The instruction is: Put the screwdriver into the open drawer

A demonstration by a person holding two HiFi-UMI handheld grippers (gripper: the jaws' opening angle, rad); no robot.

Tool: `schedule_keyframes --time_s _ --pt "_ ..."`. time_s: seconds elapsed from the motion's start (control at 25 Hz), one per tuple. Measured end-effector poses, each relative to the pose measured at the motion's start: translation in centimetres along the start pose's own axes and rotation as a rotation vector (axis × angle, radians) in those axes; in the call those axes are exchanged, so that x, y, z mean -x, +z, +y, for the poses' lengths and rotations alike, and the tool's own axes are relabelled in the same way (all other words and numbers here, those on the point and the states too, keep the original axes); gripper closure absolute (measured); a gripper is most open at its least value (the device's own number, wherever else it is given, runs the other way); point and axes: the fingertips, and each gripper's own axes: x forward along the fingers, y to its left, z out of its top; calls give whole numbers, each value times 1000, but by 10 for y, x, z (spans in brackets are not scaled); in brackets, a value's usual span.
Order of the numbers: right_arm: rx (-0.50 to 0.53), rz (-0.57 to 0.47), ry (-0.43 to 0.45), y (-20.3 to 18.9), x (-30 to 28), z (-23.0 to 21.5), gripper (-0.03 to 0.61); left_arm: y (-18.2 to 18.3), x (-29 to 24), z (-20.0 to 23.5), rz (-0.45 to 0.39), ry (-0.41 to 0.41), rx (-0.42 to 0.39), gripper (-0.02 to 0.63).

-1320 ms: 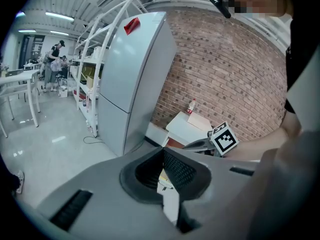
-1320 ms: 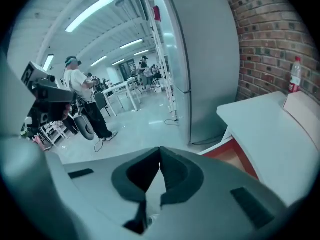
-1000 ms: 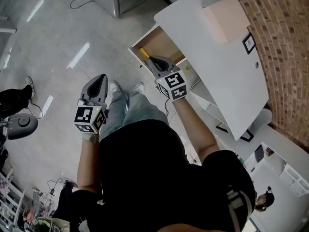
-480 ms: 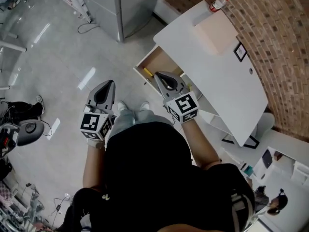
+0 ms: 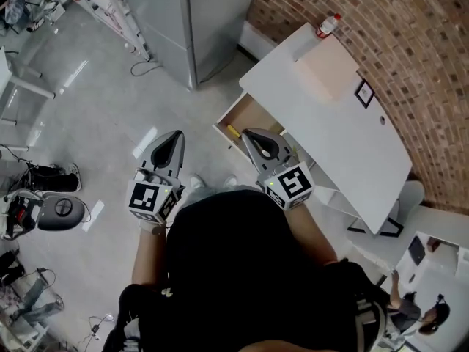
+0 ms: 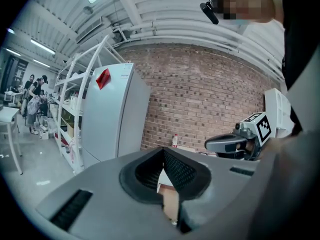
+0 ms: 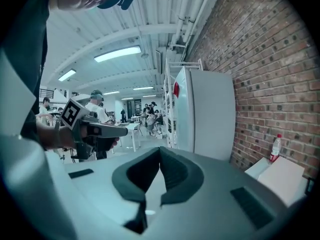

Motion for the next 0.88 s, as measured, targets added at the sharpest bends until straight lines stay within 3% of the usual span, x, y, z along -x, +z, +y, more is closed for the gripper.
schedule_keyframes --time_s 0.88 --pt "27 -48 -35 13 8 -16 568 21 -3 -7 -39 -51 8 611"
